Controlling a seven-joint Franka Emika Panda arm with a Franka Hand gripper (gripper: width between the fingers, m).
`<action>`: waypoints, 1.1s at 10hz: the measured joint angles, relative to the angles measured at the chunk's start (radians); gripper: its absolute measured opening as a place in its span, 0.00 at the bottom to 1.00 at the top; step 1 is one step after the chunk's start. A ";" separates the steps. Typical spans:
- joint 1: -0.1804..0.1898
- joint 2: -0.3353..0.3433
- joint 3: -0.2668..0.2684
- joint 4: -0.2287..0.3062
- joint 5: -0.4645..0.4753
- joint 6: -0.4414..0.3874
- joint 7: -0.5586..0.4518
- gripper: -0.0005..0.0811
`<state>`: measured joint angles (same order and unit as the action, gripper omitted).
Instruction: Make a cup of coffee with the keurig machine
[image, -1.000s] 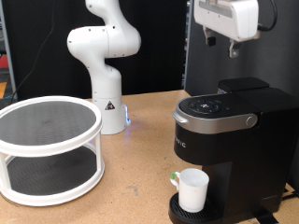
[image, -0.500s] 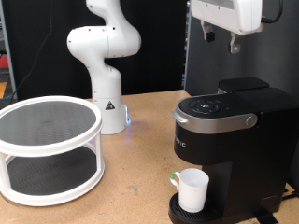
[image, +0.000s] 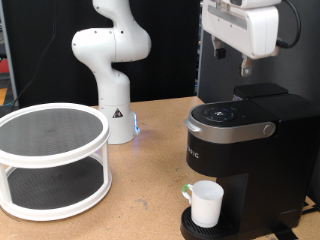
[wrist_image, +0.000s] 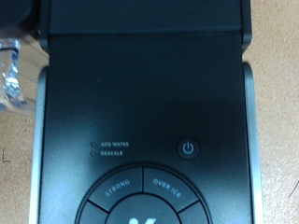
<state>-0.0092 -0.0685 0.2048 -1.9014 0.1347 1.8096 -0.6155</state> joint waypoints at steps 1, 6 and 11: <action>0.000 0.010 0.000 -0.001 -0.008 0.006 0.001 0.99; 0.000 0.018 0.003 -0.072 -0.032 0.111 -0.002 0.99; 0.000 -0.003 0.004 -0.185 -0.032 0.286 0.062 0.69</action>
<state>-0.0092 -0.0712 0.2084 -2.0859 0.1026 2.0957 -0.5531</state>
